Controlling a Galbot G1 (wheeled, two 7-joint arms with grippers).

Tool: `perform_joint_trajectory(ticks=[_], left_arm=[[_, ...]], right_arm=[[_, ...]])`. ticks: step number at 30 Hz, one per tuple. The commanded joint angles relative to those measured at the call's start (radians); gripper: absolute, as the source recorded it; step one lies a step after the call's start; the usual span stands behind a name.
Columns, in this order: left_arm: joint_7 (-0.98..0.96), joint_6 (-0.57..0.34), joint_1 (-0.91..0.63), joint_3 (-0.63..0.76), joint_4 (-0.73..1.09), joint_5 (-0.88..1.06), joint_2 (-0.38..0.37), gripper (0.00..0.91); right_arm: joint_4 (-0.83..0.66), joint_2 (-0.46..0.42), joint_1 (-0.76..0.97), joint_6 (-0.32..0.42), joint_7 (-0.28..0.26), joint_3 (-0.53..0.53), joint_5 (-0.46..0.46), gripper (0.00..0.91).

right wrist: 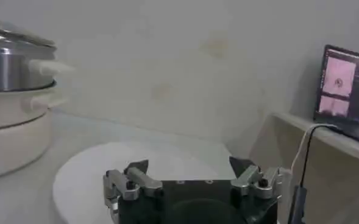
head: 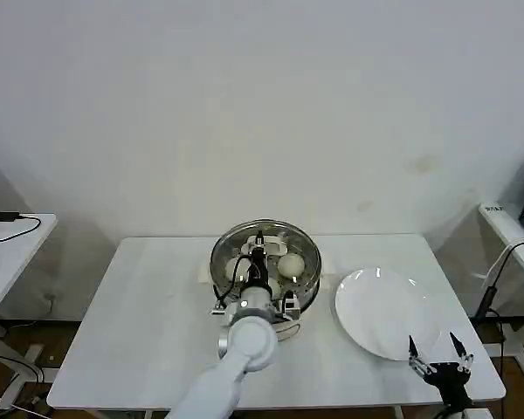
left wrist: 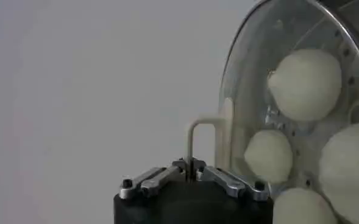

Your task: Take steamed baozi put them in steamer then cover it.

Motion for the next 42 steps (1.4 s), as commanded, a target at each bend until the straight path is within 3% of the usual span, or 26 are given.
perform_joint_trajectory(ticks=[1, 42], left_arm=[[0.001, -0.003, 0.002, 0.001, 0.015, 0.021, -0.023, 0.0], [-0.012, -0.025, 0.039, -0.026, 0.008, 0.061, -0.045, 0.0]], right_arm=[[-0.002, 0.0, -0.002, 0.002, 0.0, 0.0, -0.001, 0.907], [-0.006, 0.001, -0.005, 0.008, -0.002, -0.014, -0.003, 0.907]])
